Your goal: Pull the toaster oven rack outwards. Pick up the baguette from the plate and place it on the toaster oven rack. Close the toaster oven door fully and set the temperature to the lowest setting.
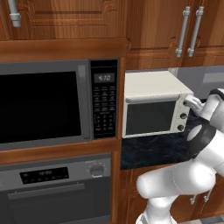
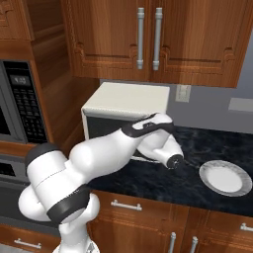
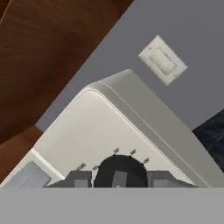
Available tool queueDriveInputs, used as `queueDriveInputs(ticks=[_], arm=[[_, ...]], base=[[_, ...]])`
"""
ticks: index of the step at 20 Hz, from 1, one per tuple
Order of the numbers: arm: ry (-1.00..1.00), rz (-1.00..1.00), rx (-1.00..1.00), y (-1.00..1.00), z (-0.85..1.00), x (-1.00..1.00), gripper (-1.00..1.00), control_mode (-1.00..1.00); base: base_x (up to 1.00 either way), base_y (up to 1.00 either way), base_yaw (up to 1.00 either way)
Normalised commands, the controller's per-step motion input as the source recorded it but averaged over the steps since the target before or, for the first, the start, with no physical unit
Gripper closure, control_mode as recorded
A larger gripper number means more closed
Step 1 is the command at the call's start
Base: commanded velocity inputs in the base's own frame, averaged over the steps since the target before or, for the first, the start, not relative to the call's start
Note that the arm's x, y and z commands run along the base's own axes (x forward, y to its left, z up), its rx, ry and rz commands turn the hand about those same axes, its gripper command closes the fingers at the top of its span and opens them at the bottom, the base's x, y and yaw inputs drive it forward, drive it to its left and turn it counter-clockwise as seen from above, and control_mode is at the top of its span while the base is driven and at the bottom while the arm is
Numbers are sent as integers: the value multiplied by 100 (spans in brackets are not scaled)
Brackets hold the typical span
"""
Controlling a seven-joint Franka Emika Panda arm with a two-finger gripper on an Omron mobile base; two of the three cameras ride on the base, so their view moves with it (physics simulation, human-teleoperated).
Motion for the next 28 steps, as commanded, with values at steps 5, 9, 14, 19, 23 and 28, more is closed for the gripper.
queueDriveInputs(ticks=[5, 9, 14, 19, 23, 28], arm=[[0, 0, -60, 0, 0, 3, 100, -100], [-5, 0, -67, 0, -1, -2, 100, -100], [-19, 0, -70, 0, -14, -9, 100, -100], [-15, 0, -70, -4, -30, 0, 100, -100], [-10, 0, -67, -22, -34, 0, 100, -100], [-11, 0, -72, -18, -44, 0, 100, -100]], base=[[0, 0, 0], [0, 0, 0], [0, 0, 0], [0, 0, 0], [0, 0, 0], [0, 0, 0]])
